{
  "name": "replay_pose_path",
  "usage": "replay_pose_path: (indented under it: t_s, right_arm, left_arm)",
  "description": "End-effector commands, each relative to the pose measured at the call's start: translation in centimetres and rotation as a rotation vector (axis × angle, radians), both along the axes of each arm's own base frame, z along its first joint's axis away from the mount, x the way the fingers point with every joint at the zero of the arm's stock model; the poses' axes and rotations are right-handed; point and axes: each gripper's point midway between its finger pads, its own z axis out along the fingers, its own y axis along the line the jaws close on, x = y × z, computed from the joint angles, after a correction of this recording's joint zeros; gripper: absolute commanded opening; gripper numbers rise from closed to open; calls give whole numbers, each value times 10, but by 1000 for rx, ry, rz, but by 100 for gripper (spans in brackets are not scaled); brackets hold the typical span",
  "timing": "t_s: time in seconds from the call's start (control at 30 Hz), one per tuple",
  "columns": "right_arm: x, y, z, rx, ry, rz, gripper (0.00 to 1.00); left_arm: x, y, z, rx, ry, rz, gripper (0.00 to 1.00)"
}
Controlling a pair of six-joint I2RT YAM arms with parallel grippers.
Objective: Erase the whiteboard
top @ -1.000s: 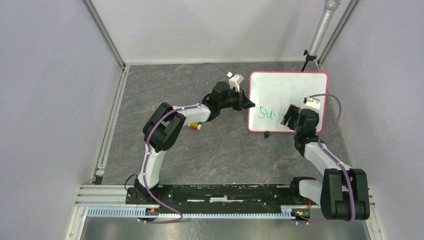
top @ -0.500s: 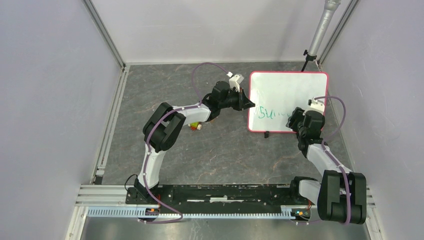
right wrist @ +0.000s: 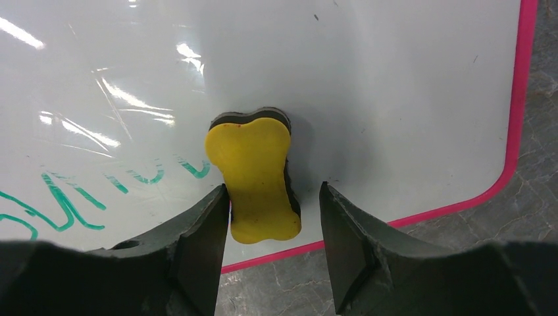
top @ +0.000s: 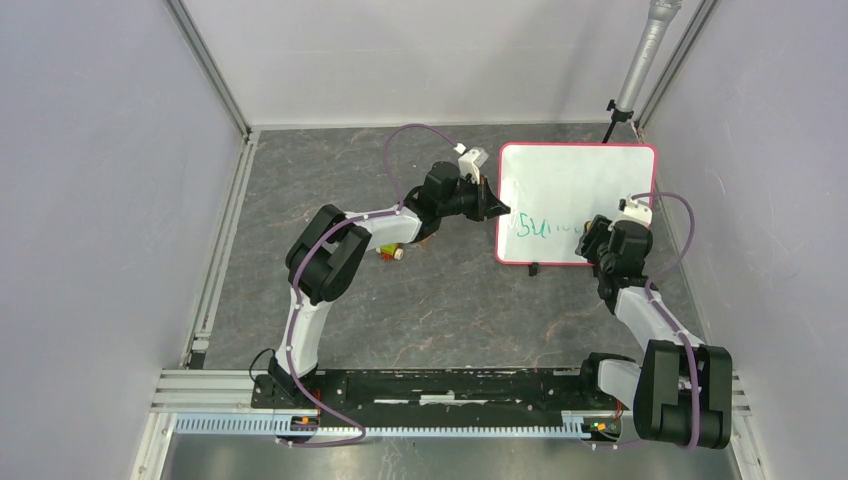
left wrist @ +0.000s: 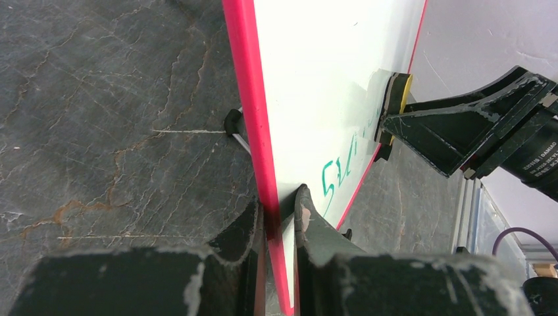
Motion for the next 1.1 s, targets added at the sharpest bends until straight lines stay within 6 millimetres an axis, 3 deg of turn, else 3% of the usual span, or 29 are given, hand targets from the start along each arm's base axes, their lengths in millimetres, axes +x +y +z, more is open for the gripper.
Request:
replay_pose_path:
  t_s: [0.0,0.43,0.7,0.9,1.07]
  right_arm:
    - [16,-4,32,-19,-85,4,58]
    - [18,-10,33,-26,-89,-10,49]
    - [22,-1,27,-18,-97,47,31]
    - [30,30,26,-22,-89,129,28]
    - [41,84,33,-46,-94,223,29]
  left_arm:
    - [12,32,-80,277,-21,80,2]
    - [12,31,-80,279,-18,74,2]
    - [12,29,-80,281,-11,59,2]
    - [12,30,-81,285,-10,62,2]
    - [13,30,-81,284,-11,65,2]
